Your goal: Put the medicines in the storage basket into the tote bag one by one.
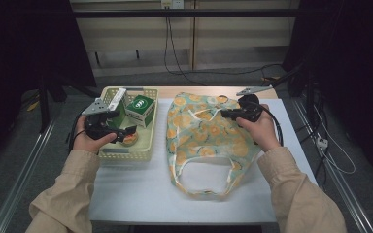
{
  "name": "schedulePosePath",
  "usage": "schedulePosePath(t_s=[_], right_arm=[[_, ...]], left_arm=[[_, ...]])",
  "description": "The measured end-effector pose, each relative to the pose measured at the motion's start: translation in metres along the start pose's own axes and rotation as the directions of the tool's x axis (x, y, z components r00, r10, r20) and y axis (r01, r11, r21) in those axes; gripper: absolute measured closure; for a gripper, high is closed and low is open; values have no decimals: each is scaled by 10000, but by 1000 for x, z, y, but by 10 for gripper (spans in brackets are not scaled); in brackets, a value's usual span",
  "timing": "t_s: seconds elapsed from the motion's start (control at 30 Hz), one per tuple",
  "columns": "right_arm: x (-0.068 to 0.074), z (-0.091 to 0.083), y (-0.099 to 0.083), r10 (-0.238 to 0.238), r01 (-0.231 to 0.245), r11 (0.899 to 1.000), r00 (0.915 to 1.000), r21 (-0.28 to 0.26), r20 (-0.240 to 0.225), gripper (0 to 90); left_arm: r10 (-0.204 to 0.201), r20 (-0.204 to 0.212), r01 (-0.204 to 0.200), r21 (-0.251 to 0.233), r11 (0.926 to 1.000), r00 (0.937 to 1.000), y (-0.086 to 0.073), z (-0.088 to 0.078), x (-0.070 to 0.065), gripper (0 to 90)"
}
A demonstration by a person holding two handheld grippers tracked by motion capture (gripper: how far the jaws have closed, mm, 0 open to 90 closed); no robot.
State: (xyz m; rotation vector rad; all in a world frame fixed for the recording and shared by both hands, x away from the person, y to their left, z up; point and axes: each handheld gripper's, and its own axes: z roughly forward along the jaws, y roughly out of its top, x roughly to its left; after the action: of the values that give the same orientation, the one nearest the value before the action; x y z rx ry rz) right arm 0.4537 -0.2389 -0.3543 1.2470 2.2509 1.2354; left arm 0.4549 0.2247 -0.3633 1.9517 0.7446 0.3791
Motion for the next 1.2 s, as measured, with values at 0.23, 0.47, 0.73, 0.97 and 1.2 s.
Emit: schedulePosePath(t_s=[0.23,0.47,0.73,0.97,1.2], right_arm=[[1,1,-1,-8,8,10000,10000,14,-23,900],[1,2,-1,28,-28,10000,10000,19,-21,900],[3,7,-1,-55,56,9999,10000,145,-74,900],[3,7,-1,-77,79,9999,9999,140,-130,900],[3,5,-1,-67,69,9999,9998,99,-169,900]], left_arm=[[-251,-132,256,443,9987,9996,-4,13,14,58],[-324,3,323,516,9981,9995,3,24,18,59],[-275,-121,289,1341,9906,9995,0,53,26,67],[206,-507,-74,2476,9688,9985,-16,68,35,72],[445,-61,-417,2463,9683,9990,-17,68,33,87]])
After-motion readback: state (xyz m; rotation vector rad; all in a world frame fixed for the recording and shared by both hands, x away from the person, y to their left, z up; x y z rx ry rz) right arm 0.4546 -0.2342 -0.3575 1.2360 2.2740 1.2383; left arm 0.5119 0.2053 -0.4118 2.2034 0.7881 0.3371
